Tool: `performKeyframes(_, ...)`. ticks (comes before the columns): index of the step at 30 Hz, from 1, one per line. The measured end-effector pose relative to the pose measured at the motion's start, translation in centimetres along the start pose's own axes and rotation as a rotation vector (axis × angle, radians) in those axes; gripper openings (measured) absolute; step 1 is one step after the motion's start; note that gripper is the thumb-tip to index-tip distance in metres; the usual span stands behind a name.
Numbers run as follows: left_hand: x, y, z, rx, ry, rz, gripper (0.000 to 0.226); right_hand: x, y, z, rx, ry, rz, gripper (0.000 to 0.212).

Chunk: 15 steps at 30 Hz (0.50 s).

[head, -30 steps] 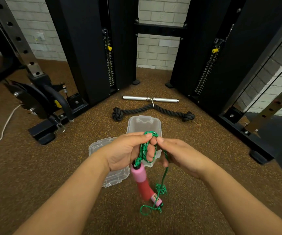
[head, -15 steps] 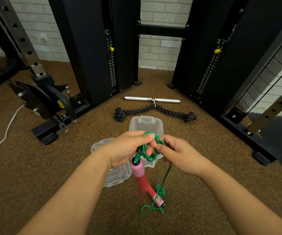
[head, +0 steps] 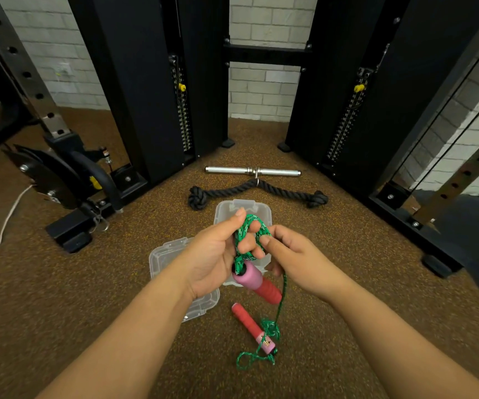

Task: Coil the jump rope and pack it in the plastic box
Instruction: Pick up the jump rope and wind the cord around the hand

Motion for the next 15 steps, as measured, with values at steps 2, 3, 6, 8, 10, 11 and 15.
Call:
performKeyframes(2, -0.2, 0.1, 0.1, 0.021, 0.008, -0.061, 0.044, -0.1, 0.0, -0.1, -0.003, -0.036, -0.009, 0.017)
performKeyframes(3, -0.2, 0.2, 0.1, 0.025, -0.008, -0.09, 0.046, -0.1, 0.1, 0.0, -0.005, -0.058, -0.014, 0.016)
performKeyframes(6, -0.1, 0.3, 0.4, 0.013, -0.074, -0.114, 0.048, 0.4, 0.0, 0.5, -0.031, -0.094, 0.024, 0.021)
performKeyframes(8, 0.2, 0.2, 0.8, -0.017, -0.085, -0.104, 0.046, 1.0, -0.1, 1.2, -0.055, -0.124, 0.08, 0.022)
performKeyframes(10, 0.6, 0.1, 1.3, -0.045, -0.08, -0.092, 0.044, 1.2, -0.2, 1.8, -0.073, -0.089, 0.117, 0.023)
performKeyframes(11, 0.8, 0.1, 1.4, -0.059, -0.072, -0.079, 0.043, 1.2, -0.2, 2.1, -0.072, -0.021, 0.121, 0.023)
performKeyframes(15, 1.5, -0.2, 1.5, -0.105, -0.093, 0.002, 0.042, 0.9, 0.8, 1.0, 0.062, 0.402, 0.052, 0.023)
Point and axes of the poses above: each hand's wrist, its own y-axis away from the middle knuckle, its own x-axis out of the back of the hand, z = x × y, the point moved 5 cm from there along -y, towards the middle knuckle, and after that the axes turned 10 degrees about z, right-handed, at the moved point
